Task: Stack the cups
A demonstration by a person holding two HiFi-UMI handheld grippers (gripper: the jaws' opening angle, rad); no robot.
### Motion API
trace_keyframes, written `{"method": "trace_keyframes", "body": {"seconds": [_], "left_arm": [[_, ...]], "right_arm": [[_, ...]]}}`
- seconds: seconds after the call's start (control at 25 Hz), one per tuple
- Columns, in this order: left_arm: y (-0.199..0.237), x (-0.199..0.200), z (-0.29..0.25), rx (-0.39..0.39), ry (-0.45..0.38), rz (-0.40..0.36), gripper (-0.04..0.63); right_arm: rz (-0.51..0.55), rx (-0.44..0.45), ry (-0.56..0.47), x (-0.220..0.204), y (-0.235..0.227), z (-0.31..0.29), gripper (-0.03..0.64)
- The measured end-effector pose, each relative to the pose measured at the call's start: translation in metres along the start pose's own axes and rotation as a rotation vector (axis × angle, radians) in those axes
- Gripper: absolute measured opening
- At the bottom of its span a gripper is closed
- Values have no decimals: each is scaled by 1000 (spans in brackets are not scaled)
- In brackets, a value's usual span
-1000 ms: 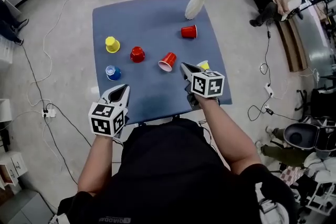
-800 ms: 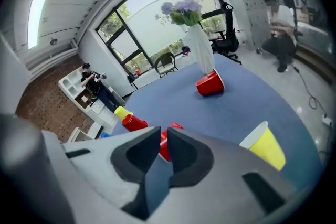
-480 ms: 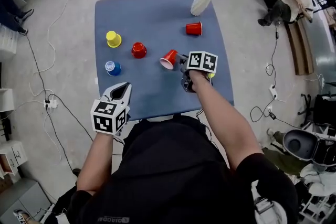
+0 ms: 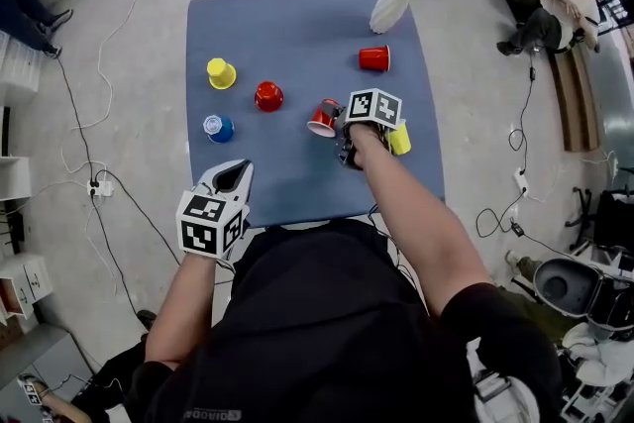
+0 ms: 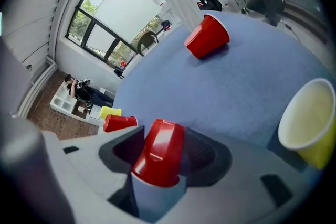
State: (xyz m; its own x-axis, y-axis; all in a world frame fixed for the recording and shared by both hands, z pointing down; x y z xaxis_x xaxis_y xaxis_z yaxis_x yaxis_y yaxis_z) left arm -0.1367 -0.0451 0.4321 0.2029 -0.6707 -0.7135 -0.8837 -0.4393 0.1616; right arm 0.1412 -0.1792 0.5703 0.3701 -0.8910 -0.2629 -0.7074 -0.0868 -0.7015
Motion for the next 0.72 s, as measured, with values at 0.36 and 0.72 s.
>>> {"method": "trace_keyframes", "body": {"seconds": [0.36, 0.72], "left_arm": [[2, -2, 0, 19, 11, 23, 5], [4, -5, -3, 24, 15, 33, 5]], "right_arm": [[138, -3, 77, -4, 13, -13, 222], [286, 42, 73, -8, 27, -7, 209]]}}
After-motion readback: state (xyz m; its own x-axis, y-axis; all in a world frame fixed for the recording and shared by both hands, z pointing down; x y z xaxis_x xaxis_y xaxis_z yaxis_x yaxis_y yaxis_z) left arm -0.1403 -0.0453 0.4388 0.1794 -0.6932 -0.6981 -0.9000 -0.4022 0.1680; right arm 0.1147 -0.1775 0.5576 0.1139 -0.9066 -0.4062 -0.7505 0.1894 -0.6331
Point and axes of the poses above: the fingertips, and each gripper's own axes: z backward along the fingers, y to its left, x out of its top, the point moved 8 cm from there along z, backward along the fingers, and after that the axes turned 8 degrees about x, right-handed, at the moved point
